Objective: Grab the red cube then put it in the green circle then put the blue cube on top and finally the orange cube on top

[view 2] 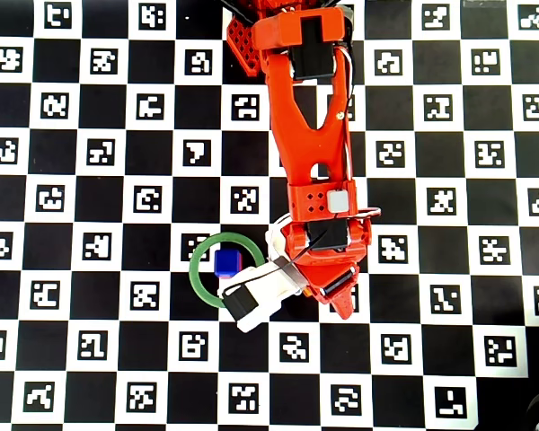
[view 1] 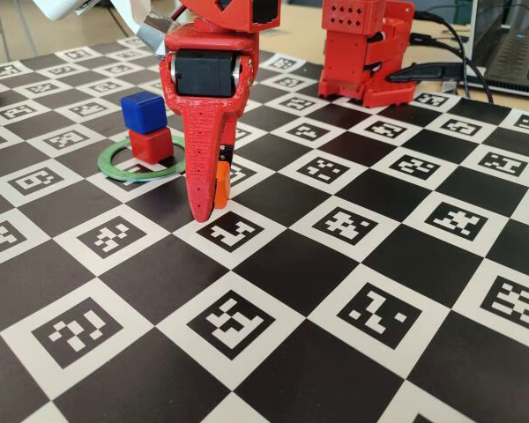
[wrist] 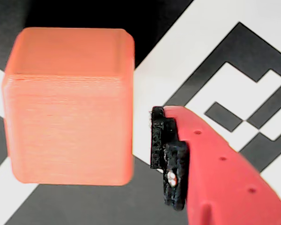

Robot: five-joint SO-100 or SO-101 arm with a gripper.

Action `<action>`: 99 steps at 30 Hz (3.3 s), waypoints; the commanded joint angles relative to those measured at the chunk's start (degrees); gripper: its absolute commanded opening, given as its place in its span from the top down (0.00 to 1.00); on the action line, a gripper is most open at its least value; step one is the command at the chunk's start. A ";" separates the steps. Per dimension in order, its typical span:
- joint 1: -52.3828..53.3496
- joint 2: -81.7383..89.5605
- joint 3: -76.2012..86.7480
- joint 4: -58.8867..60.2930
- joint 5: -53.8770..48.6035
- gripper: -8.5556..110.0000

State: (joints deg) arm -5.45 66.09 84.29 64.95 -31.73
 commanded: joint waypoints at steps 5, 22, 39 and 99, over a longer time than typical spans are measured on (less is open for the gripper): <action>-0.53 0.70 -5.98 -0.53 -0.53 0.54; -0.26 -0.26 -5.54 -1.14 -0.97 0.67; -1.14 -0.09 -7.29 1.49 0.53 0.84; 19.25 15.21 -17.05 22.24 19.34 0.85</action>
State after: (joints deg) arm 13.54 73.30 67.94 87.98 -11.60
